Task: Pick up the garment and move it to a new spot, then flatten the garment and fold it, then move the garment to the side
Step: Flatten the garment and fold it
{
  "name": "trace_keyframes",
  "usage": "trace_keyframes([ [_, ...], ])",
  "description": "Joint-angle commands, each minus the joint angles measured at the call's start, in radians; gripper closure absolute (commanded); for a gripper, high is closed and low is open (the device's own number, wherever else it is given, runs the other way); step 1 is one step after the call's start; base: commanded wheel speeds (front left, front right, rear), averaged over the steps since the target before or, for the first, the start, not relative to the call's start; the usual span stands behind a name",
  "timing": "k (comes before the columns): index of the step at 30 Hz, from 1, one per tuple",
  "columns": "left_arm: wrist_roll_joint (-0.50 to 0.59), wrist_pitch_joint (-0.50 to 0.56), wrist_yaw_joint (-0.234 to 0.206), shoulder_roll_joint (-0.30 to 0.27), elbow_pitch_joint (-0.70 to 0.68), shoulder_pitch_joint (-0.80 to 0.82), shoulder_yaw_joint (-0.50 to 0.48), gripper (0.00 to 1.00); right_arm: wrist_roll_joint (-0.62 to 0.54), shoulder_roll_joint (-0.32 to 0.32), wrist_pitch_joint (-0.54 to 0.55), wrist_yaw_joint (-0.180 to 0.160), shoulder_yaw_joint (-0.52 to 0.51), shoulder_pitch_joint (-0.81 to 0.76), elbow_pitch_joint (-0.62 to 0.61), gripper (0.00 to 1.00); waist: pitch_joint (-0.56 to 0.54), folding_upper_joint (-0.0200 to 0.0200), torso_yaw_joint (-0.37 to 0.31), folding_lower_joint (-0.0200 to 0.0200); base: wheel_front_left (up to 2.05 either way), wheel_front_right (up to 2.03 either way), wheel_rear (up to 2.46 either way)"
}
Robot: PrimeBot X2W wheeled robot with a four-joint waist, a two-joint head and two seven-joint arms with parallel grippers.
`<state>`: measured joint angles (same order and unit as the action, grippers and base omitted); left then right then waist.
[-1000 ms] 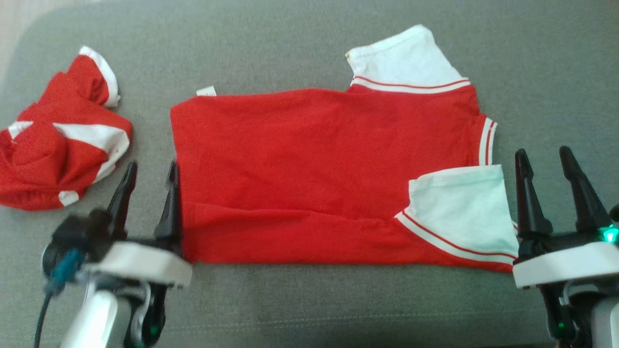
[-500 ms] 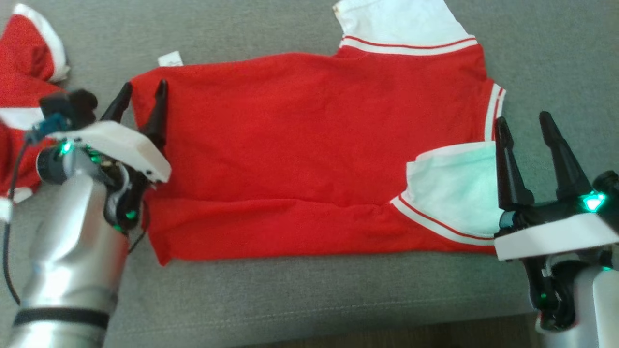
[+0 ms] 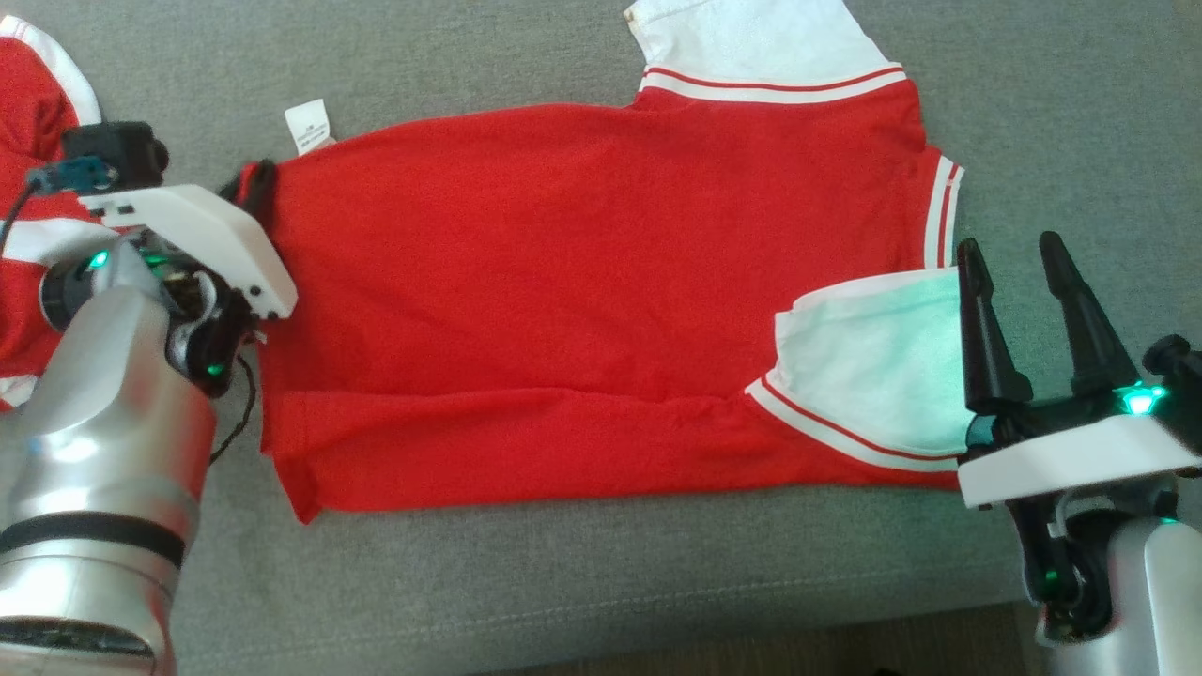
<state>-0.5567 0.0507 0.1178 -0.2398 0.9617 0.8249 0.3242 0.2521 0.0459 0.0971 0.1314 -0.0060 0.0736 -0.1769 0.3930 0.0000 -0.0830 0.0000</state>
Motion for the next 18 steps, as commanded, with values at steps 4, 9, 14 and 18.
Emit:
trace_keyframes([
  [4, 0.019, -0.038, 0.009, -0.029, 0.009, 0.022, 0.023, 1.00, 0.008, 0.008, 0.010, -0.001, -0.003, 0.048, -0.006, 0.00, -0.001, 0.0000, 0.007, 0.0000, 0.00, 0.00, 0.00],
  [9, 0.040, -0.133, 0.010, -0.028, 0.006, 0.059, 0.040, 1.00, 0.035, 0.052, 0.037, -0.001, -0.012, 0.162, 0.076, 0.00, 0.008, 0.0000, 0.025, 0.0000, 0.00, 0.00, 0.00],
  [14, 0.051, -0.196, 0.009, -0.002, -0.009, 0.106, 0.056, 1.00, 0.115, 0.125, 0.062, -0.001, -0.001, 0.349, 0.231, 0.00, 0.045, 0.0000, 0.070, 0.0000, 0.00, 0.00, 0.00],
  [18, 0.050, -0.221, 0.010, 0.027, -0.026, 0.143, 0.072, 1.00, 0.159, 0.187, 0.072, -0.001, 0.030, 0.509, 0.378, 0.00, 0.088, 0.0000, 0.119, 0.0000, 0.00, 0.00, 0.00],
])
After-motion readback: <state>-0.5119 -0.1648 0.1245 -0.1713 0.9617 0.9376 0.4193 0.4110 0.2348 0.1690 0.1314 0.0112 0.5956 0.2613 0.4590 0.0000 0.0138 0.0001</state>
